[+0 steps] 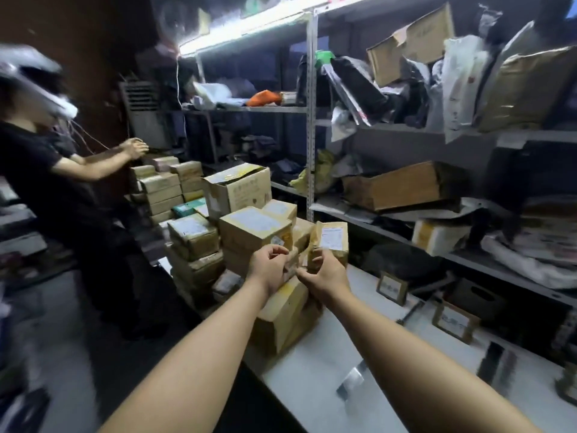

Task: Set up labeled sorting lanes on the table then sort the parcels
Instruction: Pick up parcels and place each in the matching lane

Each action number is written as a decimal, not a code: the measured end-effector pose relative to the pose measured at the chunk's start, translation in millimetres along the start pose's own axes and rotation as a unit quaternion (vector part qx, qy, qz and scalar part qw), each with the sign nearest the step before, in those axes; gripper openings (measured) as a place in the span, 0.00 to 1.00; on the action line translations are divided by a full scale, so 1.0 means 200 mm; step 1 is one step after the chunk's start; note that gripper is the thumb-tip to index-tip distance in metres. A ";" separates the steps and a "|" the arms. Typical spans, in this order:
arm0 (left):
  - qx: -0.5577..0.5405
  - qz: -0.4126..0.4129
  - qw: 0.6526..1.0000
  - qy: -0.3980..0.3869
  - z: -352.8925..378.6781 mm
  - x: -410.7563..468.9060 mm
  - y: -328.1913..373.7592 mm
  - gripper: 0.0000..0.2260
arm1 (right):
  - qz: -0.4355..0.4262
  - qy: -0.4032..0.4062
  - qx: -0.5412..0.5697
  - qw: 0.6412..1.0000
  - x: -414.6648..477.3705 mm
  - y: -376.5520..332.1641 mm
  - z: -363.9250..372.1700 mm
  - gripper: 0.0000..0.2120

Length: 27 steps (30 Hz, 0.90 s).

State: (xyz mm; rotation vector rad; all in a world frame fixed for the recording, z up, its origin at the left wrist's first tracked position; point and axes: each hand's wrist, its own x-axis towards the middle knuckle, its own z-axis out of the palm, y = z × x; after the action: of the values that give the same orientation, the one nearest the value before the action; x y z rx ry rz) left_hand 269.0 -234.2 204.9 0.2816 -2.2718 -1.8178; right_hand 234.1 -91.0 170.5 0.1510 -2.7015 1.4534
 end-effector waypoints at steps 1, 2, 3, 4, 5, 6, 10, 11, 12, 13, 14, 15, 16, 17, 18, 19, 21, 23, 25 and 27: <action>0.004 0.002 1.000 0.015 -0.08 0.06 -0.02 0.07 | -0.010 0.013 -0.006 1.000 0.06 -0.04 0.08 0.32; 0.005 0.003 1.000 0.028 -0.14 0.12 -0.04 0.07 | -0.018 0.027 -0.025 0.999 0.11 -0.08 0.15 0.37; 0.004 0.003 0.999 0.037 -0.20 0.17 -0.07 0.07 | -0.025 0.037 -0.042 0.998 0.17 -0.12 0.21 0.43; 0.009 -0.002 0.999 0.046 -0.26 0.22 -0.08 0.07 | -0.024 0.037 -0.047 0.998 0.21 -0.16 0.27 0.49; 0.013 -0.007 0.999 0.053 -0.31 0.26 -0.10 0.07 | -0.023 0.036 -0.043 0.998 0.25 -0.19 0.31 0.54; 0.013 -0.010 0.998 0.059 -0.35 0.30 -0.12 0.07 | -0.021 0.036 -0.036 0.998 0.29 -0.22 0.36 0.59; -0.005 -0.016 0.997 0.076 -0.51 0.43 -0.17 0.07 | -0.017 0.047 -0.013 0.999 0.44 -0.24 0.45 0.66; -0.010 -0.019 0.997 0.077 -0.53 0.45 -0.19 0.07 | -0.018 0.044 -0.010 0.999 0.47 -0.24 0.46 0.67; -0.012 -0.024 0.997 0.076 -0.55 0.47 -0.20 0.07 | -0.020 0.037 -0.007 0.999 0.49 -0.24 0.47 0.67; -0.013 -0.028 0.997 0.074 -0.56 0.49 -0.22 0.07 | -0.024 0.028 -0.002 0.999 0.51 -0.23 0.47 0.66; -0.013 -0.031 0.997 0.071 -0.57 0.51 -0.23 0.07 | -0.028 0.021 0.004 0.999 0.52 -0.23 0.48 0.65; -0.010 -0.032 0.997 0.068 -0.56 0.52 -0.24 0.07 | -0.032 0.020 0.006 0.999 0.53 -0.23 0.48 0.63; -0.004 -0.032 0.997 0.066 -0.55 0.53 -0.23 0.07 | -0.035 0.025 0.003 0.999 0.52 -0.23 0.48 0.62; 0.001 -0.029 0.998 0.063 -0.53 0.54 -0.22 0.07 | -0.037 0.036 0.001 0.999 0.51 -0.23 0.48 0.61; 0.008 -0.024 0.998 0.063 -0.52 0.54 -0.22 0.07 | -0.038 0.048 0.001 0.998 0.50 -0.23 0.47 0.60; 0.014 -0.018 0.998 0.065 -0.49 0.54 -0.21 0.07 | -0.039 0.062 0.002 0.997 0.48 -0.23 0.46 0.60; 0.020 -0.013 0.997 0.067 -0.44 0.53 -0.19 0.07 | -0.046 0.092 0.016 0.995 0.45 -0.23 0.39 0.59; 0.012 -0.012 0.998 0.061 -0.36 0.49 -0.16 0.06 | -0.056 0.123 0.038 0.990 0.41 -0.22 0.30 0.58; 0.006 0.002 0.999 0.054 -0.25 0.46 -0.10 0.04 | -0.063 0.162 0.050 0.983 0.34 -0.19 0.17 0.59; -0.051 -0.009 0.999 0.009 -0.09 0.43 -0.02 0.18 | -0.068 0.200 0.060 0.976 0.26 -0.13 0.04 0.60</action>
State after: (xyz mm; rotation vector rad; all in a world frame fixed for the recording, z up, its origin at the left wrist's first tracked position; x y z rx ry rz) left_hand 192.2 -276.0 209.6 0.3010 -2.1621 -1.9254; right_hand 185.2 -114.2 193.0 0.0411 -2.2426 1.4272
